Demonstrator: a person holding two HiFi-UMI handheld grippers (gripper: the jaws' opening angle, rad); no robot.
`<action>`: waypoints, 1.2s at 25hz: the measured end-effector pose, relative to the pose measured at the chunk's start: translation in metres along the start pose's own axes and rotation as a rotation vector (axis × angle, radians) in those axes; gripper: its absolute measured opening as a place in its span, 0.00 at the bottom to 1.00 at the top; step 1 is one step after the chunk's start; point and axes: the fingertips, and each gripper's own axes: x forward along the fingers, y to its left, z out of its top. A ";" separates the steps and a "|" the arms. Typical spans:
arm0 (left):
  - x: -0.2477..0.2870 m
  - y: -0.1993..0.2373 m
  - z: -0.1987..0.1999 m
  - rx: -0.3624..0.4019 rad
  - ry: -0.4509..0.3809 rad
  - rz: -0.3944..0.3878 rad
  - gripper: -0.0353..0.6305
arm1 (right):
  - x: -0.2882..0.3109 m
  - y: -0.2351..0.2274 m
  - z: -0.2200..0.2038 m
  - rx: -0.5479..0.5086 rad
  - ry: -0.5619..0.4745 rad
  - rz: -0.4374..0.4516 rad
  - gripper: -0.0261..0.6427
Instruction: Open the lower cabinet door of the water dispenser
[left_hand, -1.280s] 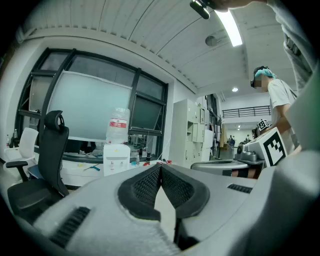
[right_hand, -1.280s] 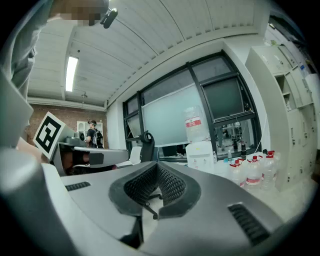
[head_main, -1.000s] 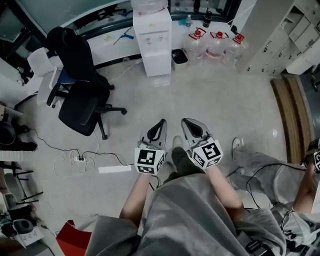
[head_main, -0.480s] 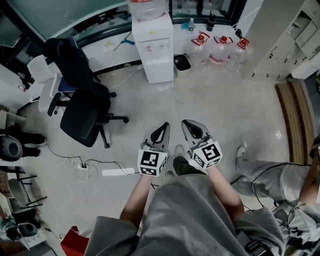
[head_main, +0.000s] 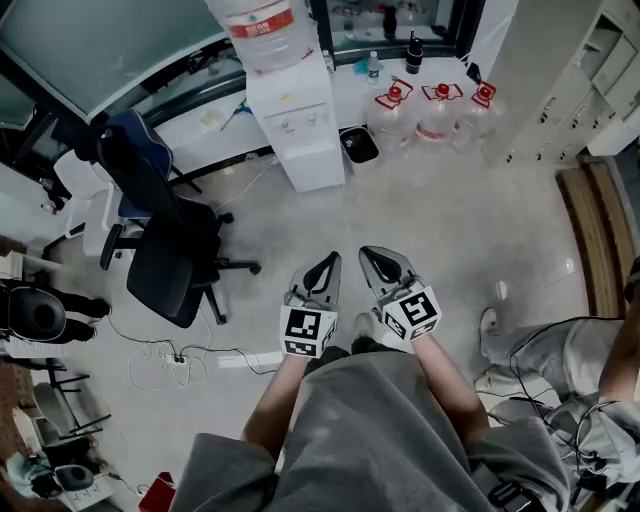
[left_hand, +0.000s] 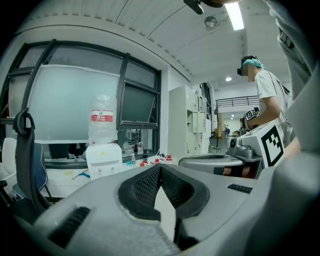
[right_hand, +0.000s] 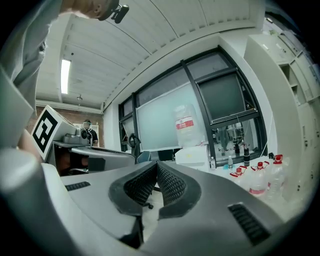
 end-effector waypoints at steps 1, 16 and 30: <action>0.005 0.002 0.002 0.001 0.004 0.003 0.07 | 0.002 -0.005 0.001 0.005 -0.002 -0.001 0.06; 0.071 0.050 -0.006 0.002 0.056 -0.027 0.07 | 0.060 -0.051 -0.014 0.018 0.041 -0.010 0.06; 0.157 0.148 -0.007 -0.019 0.095 -0.145 0.07 | 0.168 -0.107 -0.015 0.046 0.110 -0.126 0.06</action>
